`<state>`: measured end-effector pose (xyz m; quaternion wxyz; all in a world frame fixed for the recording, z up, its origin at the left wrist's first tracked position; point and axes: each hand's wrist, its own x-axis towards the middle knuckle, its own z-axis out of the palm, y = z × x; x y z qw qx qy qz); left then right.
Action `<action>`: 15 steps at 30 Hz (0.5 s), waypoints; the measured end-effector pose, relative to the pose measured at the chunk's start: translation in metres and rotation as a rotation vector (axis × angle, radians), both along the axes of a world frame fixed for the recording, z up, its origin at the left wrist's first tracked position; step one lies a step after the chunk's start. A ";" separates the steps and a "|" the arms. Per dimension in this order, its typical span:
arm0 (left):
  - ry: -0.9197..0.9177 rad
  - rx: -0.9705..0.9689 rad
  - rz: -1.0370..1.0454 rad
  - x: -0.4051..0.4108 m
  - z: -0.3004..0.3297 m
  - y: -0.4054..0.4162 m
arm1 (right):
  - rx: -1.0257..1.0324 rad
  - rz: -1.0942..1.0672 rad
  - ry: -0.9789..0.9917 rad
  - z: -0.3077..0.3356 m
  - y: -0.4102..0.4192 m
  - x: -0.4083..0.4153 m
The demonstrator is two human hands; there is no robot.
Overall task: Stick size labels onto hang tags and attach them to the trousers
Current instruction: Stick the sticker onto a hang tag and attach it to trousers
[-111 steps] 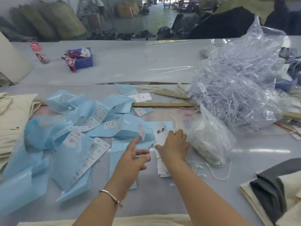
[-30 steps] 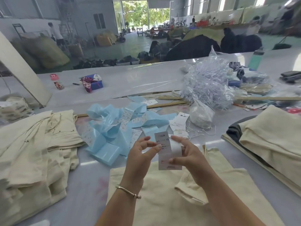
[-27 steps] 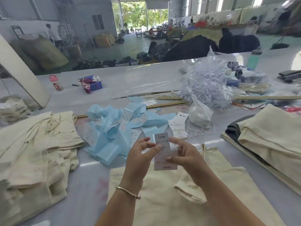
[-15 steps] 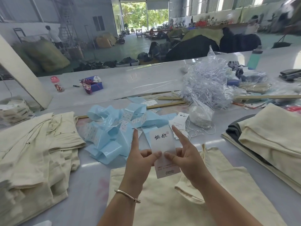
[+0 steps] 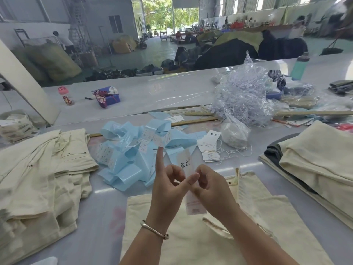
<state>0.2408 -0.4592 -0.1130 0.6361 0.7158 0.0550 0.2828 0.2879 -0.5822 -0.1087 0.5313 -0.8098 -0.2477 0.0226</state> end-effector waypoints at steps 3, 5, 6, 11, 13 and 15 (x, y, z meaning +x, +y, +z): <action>0.015 -0.209 -0.140 0.004 0.002 -0.003 | 0.124 0.167 0.066 0.009 0.000 -0.005; 0.004 -0.297 -0.187 0.005 0.004 0.000 | 0.199 0.259 0.127 0.013 -0.004 -0.004; -0.001 -0.318 -0.198 0.005 0.005 0.002 | 0.219 0.288 0.144 0.014 -0.007 -0.002; -0.026 -0.379 -0.217 0.006 0.006 0.000 | 0.271 0.326 0.154 0.015 -0.011 0.003; -0.037 -0.379 -0.215 0.005 0.006 -0.002 | 0.284 0.340 0.180 0.015 -0.011 0.003; -0.045 -0.382 -0.215 0.004 0.007 -0.002 | 0.301 0.364 0.216 0.016 -0.011 0.003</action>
